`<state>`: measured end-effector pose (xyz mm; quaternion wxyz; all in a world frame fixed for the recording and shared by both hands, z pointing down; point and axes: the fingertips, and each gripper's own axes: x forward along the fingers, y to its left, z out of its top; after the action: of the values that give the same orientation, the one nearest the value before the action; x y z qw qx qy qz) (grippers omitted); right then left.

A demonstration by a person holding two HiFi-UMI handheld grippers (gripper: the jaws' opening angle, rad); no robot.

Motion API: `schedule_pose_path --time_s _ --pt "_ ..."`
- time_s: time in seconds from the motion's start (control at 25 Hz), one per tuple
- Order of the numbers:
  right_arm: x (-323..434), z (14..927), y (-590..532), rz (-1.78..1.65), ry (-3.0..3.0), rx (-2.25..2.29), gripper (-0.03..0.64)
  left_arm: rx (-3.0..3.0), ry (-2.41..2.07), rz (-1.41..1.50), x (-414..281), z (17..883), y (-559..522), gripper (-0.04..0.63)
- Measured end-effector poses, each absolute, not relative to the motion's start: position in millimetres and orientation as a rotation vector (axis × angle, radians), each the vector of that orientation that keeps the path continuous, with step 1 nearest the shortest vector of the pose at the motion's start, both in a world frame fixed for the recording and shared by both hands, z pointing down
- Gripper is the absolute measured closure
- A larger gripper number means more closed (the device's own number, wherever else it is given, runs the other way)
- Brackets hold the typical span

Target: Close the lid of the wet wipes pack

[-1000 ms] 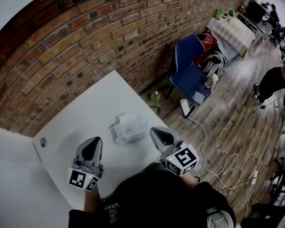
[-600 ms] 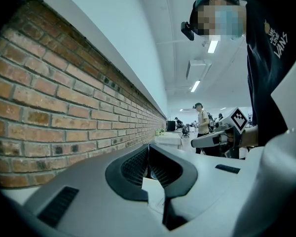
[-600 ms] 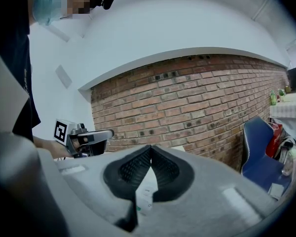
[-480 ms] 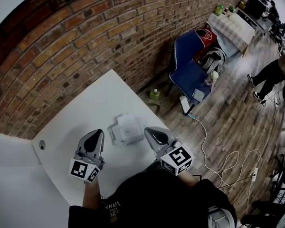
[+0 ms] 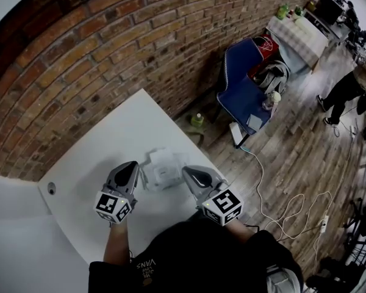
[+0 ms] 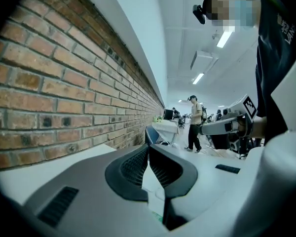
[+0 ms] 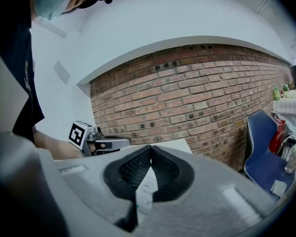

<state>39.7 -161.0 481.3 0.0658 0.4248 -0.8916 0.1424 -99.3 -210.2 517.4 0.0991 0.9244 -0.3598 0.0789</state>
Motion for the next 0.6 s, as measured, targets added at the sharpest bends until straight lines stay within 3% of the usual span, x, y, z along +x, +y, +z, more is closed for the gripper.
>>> schedule_pose_path --time_s 0.6 --pt "20.4 520.7 -168.7 0.516 -2.664 1.160 0.618 2.554 -0.943 0.348 -86.9 592.8 -234.6 0.584"
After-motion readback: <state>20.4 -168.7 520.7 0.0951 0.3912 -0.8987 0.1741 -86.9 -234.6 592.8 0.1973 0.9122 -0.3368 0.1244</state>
